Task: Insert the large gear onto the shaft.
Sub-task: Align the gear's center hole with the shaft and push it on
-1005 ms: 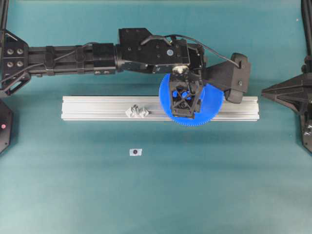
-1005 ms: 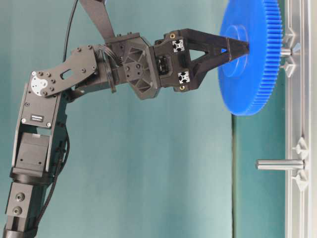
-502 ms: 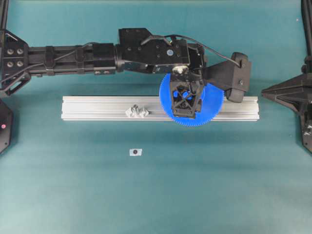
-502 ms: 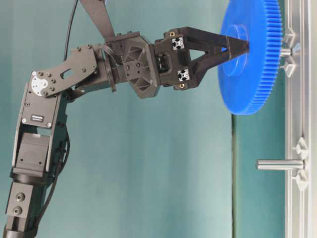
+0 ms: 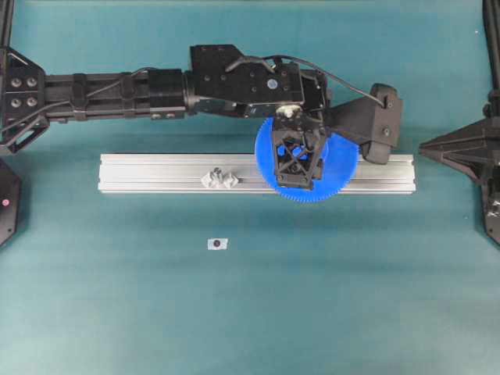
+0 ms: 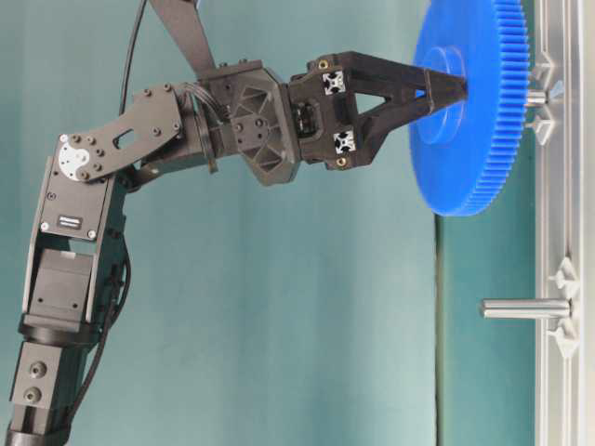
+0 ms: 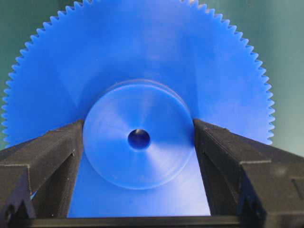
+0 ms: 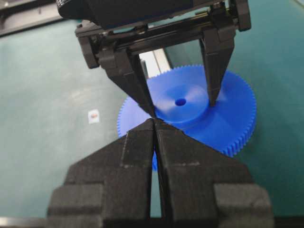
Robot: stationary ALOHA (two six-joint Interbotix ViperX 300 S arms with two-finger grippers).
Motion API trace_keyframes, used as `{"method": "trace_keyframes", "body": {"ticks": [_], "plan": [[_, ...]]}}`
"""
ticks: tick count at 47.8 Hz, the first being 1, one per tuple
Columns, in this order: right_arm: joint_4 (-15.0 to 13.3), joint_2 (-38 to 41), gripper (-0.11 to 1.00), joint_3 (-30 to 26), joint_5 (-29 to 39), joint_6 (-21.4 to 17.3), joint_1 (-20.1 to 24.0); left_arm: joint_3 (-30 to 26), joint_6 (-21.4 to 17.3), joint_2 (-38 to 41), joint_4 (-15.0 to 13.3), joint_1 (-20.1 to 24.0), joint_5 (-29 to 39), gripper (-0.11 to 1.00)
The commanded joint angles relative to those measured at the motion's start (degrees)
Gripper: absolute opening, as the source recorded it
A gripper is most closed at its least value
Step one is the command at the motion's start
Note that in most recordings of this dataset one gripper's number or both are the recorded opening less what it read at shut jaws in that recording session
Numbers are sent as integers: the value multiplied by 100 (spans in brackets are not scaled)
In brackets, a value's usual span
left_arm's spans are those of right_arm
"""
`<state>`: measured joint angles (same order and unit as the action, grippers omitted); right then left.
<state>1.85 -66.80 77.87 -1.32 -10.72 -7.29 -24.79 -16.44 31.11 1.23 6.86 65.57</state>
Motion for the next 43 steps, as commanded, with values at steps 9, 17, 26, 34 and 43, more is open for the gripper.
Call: {"method": "trace_keyframes", "body": {"ticks": [9, 17, 26, 34, 43], "plan": [[0, 44, 7, -70, -35, -62, -18, -70, 185, -229, 0, 35, 9, 79], [0, 44, 7, -70, -35, -70, -18, -88, 193, -264, 9, 35, -62, 95], [0, 44, 7, -62, -35, -70, -18, -88, 211, -272, 9, 35, -35, 93], [0, 44, 7, -62, -35, -70, -18, -167, 246, -272, 9, 26, 26, 93], [0, 44, 7, -62, -35, -70, -9, -457, 264, -246, 0, 9, 387, 93]]}}
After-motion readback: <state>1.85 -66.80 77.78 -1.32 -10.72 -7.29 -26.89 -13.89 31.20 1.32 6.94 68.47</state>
